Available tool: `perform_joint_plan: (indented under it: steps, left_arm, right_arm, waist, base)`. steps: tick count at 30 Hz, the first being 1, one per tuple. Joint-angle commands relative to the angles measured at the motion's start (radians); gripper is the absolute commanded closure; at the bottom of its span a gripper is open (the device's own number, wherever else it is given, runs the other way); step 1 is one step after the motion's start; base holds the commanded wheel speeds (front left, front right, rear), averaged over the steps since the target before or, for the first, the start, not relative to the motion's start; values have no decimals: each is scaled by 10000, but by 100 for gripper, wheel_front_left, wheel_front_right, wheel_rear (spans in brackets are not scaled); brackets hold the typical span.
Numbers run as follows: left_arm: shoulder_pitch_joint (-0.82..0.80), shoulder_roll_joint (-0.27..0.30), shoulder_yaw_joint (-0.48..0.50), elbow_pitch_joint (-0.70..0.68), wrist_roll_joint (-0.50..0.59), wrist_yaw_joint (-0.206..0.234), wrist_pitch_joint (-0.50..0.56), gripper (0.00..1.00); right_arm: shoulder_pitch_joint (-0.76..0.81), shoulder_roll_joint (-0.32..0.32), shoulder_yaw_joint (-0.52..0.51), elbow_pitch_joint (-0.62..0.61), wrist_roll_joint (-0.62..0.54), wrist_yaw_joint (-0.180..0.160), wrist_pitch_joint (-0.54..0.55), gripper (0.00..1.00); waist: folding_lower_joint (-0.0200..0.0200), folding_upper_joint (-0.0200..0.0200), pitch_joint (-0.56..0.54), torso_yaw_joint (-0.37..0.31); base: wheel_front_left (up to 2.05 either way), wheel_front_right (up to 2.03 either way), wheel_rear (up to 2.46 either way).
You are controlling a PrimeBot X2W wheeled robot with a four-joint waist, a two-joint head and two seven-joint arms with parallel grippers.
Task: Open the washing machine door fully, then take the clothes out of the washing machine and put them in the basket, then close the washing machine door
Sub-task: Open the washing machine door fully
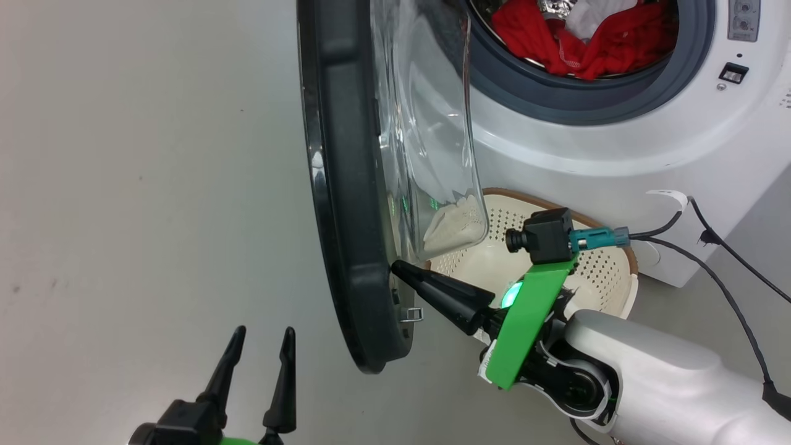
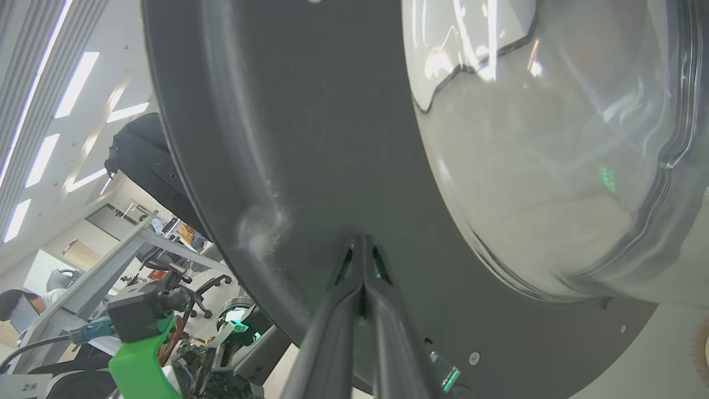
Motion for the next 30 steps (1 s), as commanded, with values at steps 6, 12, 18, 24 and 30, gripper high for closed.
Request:
perform_joint_plan:
  steps: [6, 12, 18, 24, 30]
  left_arm:
    - [-116, 116, 462, -135, 146, -91, -78, 0]
    - [-118, 116, 655, -112, 206, -172, -78, 0]
    - [-152, 116, 805, -97, 254, -234, -78, 0]
    - [-117, 116, 960, -83, 327, -262, -78, 0]
    - [-64, 116, 1100, -109, 371, -274, -78, 0]
  right_arm:
    - [336, -157, 12, 44, 30, 77, -441, 61]
    - [820, -519, 37, 321, 37, 77, -736, 0]
    - [1357, -905, -116, 725, -78, 77, -988, 0]
    - [2042, -1068, -860, 1430, -479, 77, -1108, 0]
    - [3079, -848, -2476, 2109, -1689, 77, -1116, 0]
  waist:
    - [0, 0, -124, -109]
    - [0, 0, -123, -346]
    - [0, 0, -101, -580]
    - [0, 0, -154, -817]
    - [0, 0, -185, -1014]
  base:
    - [0, 0, 0]
    - [0, 0, 0]
    - [0, 0, 0]
    - [0, 0, 0]
    - [0, 0, 0]
